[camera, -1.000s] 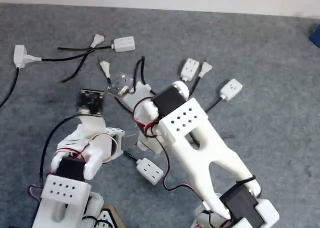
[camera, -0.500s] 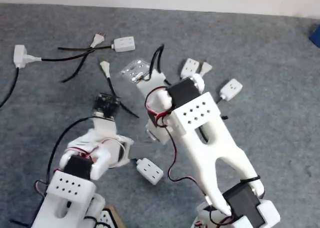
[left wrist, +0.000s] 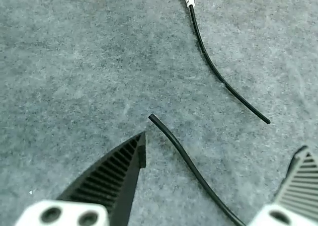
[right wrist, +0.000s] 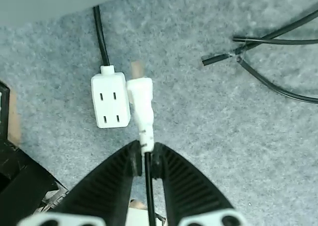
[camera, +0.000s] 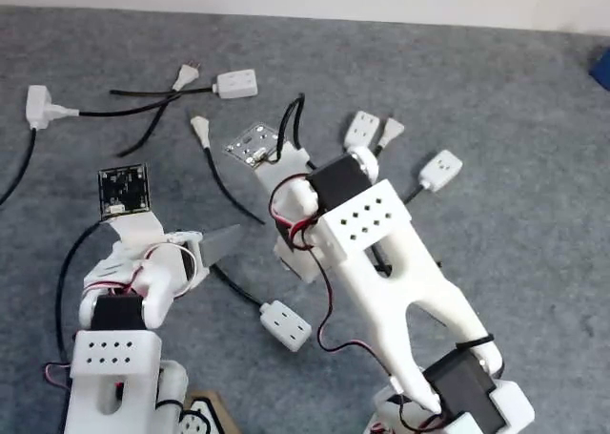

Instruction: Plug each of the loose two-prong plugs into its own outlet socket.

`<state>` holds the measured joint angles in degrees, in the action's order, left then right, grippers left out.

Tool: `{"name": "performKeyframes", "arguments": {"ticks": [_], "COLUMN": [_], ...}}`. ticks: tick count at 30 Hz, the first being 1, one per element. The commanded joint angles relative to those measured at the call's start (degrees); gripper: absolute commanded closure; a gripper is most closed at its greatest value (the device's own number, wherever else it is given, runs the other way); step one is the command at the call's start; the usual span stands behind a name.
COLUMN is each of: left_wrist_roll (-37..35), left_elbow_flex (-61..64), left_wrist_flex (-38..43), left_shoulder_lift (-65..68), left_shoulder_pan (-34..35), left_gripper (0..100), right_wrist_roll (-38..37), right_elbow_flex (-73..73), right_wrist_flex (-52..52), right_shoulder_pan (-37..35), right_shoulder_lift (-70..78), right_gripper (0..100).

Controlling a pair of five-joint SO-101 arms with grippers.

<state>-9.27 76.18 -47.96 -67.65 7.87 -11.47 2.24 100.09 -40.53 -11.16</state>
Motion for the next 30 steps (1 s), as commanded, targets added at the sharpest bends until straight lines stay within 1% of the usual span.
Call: {"name": "performKeyframes", "arguments": {"ticks": [1,5,8,13,17,19,22,24,26,28,30], "left_wrist_roll": [-0.5,0.0,4.3,7.6,10.6,11.1,11.0,11.0,10.9,10.5,7.6], "left_elbow_flex": [-2.0,-1.9,-1.2,0.7,0.7,0.7,0.6,0.4,0.1,-0.1,-0.2], "left_wrist_flex": [1.1,1.1,1.0,0.9,-2.7,-3.3,-3.1,-3.1,-2.9,-1.1,1.1], "left_shoulder_lift": [-0.7,-0.4,-0.3,-0.7,-0.7,-0.7,-0.7,-0.7,-0.7,-0.7,-0.7], "left_shoulder_pan": [-2.9,-7.7,-11.0,-15.2,-19.6,-21.0,-20.8,-18.8,-14.9,-10.7,-6.2], "left_gripper": [57,57,57,57,57,57,57,57,57,57,57], "right_wrist_roll": [0.9,0.9,0.8,0.9,0.9,0.7,0.4,0.4,0.4,0.5,0.6], "right_elbow_flex": [0.3,0.4,0.5,0.0,-0.2,-0.1,0.4,0.5,0.6,1.3,3.7], "right_wrist_flex": [0.7,0.0,0.1,0.1,0.0,0.2,0.4,0.4,0.7,0.9,0.9], "right_shoulder_pan": [-3.5,-4.9,-4.9,-4.5,-3.3,-2.8,-2.9,-2.9,-3.0,-3.1,-3.6], "right_shoulder_lift": [-0.1,-0.1,-0.1,-0.1,-0.1,-0.1,-0.1,-0.1,-0.1,0.0,0.0], "right_gripper": [99.1,99.1,99.1,99.1,99.1,99.1,99.1,99.1,99.1,99.1,99.1]}}
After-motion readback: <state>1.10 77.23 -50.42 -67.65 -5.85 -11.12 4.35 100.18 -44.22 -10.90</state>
